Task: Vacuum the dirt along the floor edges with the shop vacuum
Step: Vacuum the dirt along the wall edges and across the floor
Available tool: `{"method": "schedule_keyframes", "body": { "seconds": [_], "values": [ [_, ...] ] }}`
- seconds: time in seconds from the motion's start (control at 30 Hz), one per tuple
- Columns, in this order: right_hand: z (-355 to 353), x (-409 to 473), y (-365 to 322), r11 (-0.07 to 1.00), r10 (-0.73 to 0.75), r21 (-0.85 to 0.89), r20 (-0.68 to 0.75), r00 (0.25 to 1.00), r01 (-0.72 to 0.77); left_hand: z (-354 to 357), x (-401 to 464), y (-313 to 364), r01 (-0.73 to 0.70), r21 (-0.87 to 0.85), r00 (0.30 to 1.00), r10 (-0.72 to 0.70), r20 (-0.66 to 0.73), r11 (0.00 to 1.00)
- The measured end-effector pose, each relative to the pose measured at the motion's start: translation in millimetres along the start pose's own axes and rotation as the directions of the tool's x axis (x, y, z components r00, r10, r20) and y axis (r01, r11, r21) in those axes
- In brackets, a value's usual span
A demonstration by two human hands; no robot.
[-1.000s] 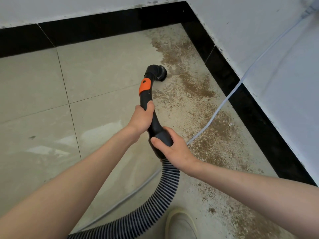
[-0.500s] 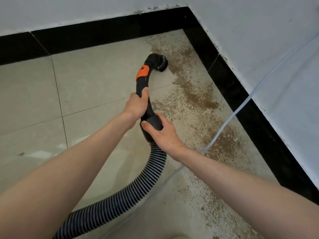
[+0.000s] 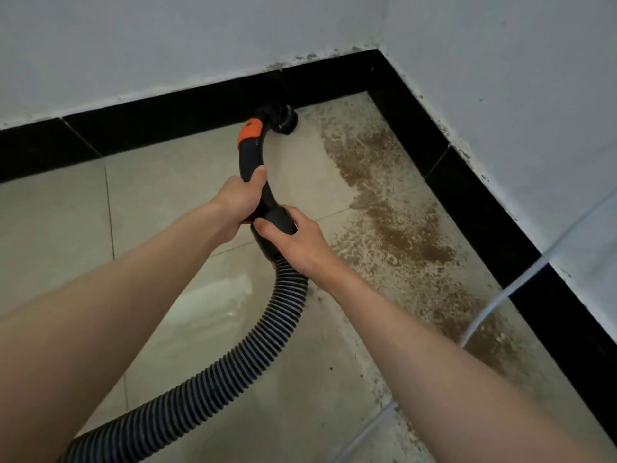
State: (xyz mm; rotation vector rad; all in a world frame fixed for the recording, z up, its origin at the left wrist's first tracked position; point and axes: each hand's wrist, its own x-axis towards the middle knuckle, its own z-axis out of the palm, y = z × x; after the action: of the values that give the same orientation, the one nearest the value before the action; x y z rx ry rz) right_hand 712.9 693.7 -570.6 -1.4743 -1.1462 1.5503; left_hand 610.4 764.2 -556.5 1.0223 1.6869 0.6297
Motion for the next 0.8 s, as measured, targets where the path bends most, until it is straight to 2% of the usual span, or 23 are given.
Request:
{"method": "schedule_keyframes", "body": {
  "seconds": [0.13, 0.3, 0.57, 0.8],
  "values": [
    [-5, 6, 11, 1.0, -0.021, -0.013, 0.013, 1.0, 0.022, 3, 9, -1, 0.028, -0.017, 0.999, -0.028, 0.039, 0.999],
    [-28, 7, 16, 1.0, -0.025, 0.004, -0.039, 0.999, 0.025, 23, 11, 9, 0.03, -0.045, 0.99, -0.024, 0.139, 0.999],
    [-63, 12, 6, 0.999, -0.041, 0.024, -0.12, 0.992, 0.044, 57, 24, 33, 0.005, -0.068, 0.983, 0.008, 0.184, 0.998],
    [-64, 10, 6, 0.999, -0.032, -0.035, -0.051, 0.998, 0.03, 49, 17, 23, 0.026, -0.141, 0.986, -0.002, 0.17, 0.99]
  ]
}}
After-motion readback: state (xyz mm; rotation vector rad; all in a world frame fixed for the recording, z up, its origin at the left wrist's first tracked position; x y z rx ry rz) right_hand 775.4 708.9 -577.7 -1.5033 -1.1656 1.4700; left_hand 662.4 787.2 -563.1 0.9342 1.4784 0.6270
